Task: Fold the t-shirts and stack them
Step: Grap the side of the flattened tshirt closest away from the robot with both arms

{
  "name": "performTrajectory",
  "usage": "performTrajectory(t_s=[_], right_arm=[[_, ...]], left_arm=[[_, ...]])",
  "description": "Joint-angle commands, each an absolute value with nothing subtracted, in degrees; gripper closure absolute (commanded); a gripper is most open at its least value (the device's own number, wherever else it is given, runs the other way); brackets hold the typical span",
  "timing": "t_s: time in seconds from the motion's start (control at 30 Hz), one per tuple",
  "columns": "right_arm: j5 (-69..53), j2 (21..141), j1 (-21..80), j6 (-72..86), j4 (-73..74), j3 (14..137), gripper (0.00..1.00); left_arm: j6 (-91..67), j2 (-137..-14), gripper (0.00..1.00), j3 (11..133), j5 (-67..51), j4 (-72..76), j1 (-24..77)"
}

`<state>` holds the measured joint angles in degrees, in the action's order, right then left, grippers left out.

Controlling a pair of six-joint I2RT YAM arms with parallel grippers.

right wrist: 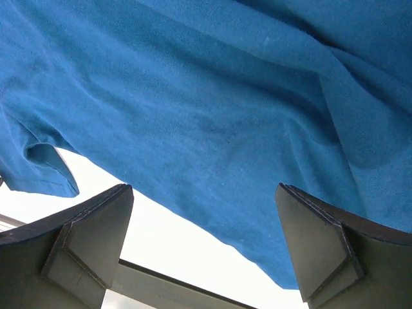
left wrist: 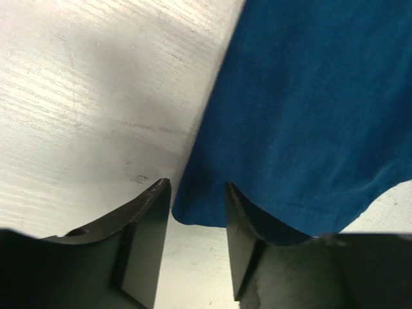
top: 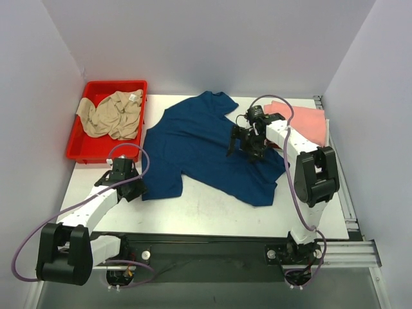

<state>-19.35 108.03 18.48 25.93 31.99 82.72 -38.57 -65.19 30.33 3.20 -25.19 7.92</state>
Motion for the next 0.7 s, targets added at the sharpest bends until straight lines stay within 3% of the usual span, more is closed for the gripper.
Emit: performTrajectory(t_s=[0.0,0.67], right_arm=[[-17.84,104.42,18.72,26.19,33.40,81.74,0.01],[-16.79,103.10,18.72,26.63,33.31,79.37,0.01]], left_arm=[[-38.76,-66.35,0.52,30.76,1.76,-22.40,7.03],[-38.41,-68.89,0.70,30.67,2.99,-27.86,6.86]])
